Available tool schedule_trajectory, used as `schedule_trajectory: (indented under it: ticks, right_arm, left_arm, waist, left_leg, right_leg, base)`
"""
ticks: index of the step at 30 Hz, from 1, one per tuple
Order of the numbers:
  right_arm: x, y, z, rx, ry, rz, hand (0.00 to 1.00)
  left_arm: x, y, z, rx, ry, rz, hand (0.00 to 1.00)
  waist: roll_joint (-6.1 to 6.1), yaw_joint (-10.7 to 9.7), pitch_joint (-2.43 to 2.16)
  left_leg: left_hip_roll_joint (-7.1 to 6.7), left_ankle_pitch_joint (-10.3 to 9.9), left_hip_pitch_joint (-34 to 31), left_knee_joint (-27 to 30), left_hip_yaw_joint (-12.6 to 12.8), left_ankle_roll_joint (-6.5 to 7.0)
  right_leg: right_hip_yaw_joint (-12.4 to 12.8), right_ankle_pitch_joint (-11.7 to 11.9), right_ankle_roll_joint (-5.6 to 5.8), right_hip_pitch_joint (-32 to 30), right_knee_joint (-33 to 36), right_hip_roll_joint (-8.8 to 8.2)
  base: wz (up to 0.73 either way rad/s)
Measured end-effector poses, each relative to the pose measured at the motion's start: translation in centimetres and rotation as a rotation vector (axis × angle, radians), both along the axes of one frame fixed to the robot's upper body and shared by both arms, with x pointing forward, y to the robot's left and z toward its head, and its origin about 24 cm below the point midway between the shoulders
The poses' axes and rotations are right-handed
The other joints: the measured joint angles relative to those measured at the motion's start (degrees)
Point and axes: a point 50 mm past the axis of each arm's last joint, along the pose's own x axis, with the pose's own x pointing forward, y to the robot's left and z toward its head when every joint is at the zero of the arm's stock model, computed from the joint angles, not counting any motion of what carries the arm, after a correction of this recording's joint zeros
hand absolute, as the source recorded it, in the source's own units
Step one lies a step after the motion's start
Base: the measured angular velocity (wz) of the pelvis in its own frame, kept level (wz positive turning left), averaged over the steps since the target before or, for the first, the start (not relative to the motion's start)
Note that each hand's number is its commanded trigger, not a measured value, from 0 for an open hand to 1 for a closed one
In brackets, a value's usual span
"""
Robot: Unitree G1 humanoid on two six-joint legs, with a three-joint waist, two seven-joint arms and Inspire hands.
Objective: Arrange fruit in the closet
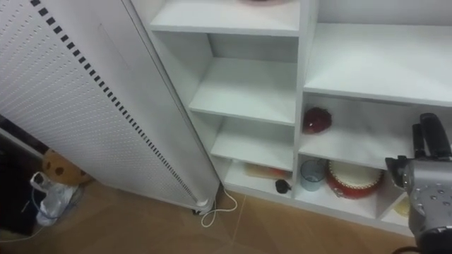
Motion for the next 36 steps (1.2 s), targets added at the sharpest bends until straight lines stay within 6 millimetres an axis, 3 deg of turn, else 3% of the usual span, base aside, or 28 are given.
schedule_trajectory:
  ticks: [4, 9, 14, 20, 23, 27, 29, 33, 36]
  right_arm:
    - [-0.1, 0.0, -0.3, 0.009, 0.016, -0.004, 0.00]
    - [-0.5, -0.3, -2.4, 0.014, 0.044, -0.002, 0.00]
    - [-2.0, -0.5, -6.7, -0.020, 0.062, 0.043, 0.00]
    - [-5.3, -0.4, -13.3, -0.005, 0.194, 0.070, 0.00]
    - [-8.9, 0.3, -18.2, -0.009, 0.291, 0.113, 0.00]
    - [-13.4, 1.8, -22.9, 0.028, 0.419, 0.172, 0.00]
    - [-17.2, 3.0, -25.7, 0.038, 0.523, 0.223, 0.00]
    - [-23.1, 4.2, -28.9, 0.014, 0.714, 0.323, 0.00]
    - [-27.6, 4.8, -30.4, -0.003, 0.881, 0.412, 0.00]
  left_arm:
    - [-0.2, -0.2, -0.2, -0.003, 0.016, 0.006, 0.00]
    - [-0.2, 0.1, -0.4, -0.011, 0.046, -0.004, 0.00]
    - [0.2, 0.4, -0.6, -0.035, 0.071, -0.026, 0.00]
    - [-0.2, 1.4, -0.9, -0.033, 0.121, -0.013, 0.00]
    - [0.1, 2.1, -0.9, 0.004, 0.141, -0.021, 0.00]
    - [-0.1, 2.5, -0.9, 0.016, 0.148, -0.002, 0.00]
    - [-0.3, 2.7, -0.9, 0.026, 0.154, 0.002, 0.00]
    - [-0.8, 2.9, -1.0, 0.040, 0.156, 0.069, 0.00]
    - [-2.0, 2.7, -1.2, 0.043, 0.183, 0.092, 0.00]
  waist:
    - [0.05, 0.15, 0.03]
    - [0.11, 0.07, 0.77]
    - [-1.11, -0.07, 1.26]
    - [-2.15, -0.35, 1.03]
    - [-3.45, -0.73, 0.32]
    - [-4.30, -2.31, -0.33]
    - [-4.54, -3.61, -0.88]
    - [-4.77, -5.26, -1.15]
    - [-4.81, -7.41, -1.81]
  left_leg:
    - [-0.24, 0.02, 2.17, -1.28, 0.17, 0.02]
    - [-0.10, -0.01, 7.90, -4.09, 0.13, -0.05]
    - [0.32, 0.06, 11.73, -6.27, -0.04, -0.27]
    - [0.95, 0.68, 20.07, -12.33, -0.16, -0.53]
    - [1.20, 1.22, 24.74, -15.82, -0.40, -0.62]
    - [1.38, 1.72, 29.98, -19.57, -0.36, -0.68]
    - [1.36, 1.78, 33.25, -22.00, -0.62, -0.75]
    - [1.25, 1.89, 38.56, -25.13, -0.31, -0.91]
    - [0.97, 1.98, 42.31, -27.82, 0.03, -1.08]
  right_leg:
    - [0.14, 0.24, 0.10, 1.85, -0.96, -0.07]
    - [-1.07, 0.39, 0.34, 7.89, -3.88, 0.06]
    - [-1.87, 0.92, 0.57, 12.31, -6.97, 0.93]
    - [-2.68, 3.30, 1.46, 21.38, -15.32, 3.16]
    - [-4.26, 4.77, 1.84, 27.00, -20.56, 4.24]
    - [-4.57, 6.65, 2.66, 33.01, -25.95, 5.62]
    - [-5.65, 7.71, 2.98, 37.08, -29.58, 6.32]
    - [-5.81, 8.69, 3.57, 42.71, -33.93, 7.14]
    - [-5.84, 8.92, 3.94, 46.43, -36.28, 7.39]
  base:
    - [-0.02]
    - [0.01]
    - [-0.01]
    - [-0.07]
    - [-0.01]
    - [0.04]
    - [0.03]
    - [-0.03]
    - [-0.05]
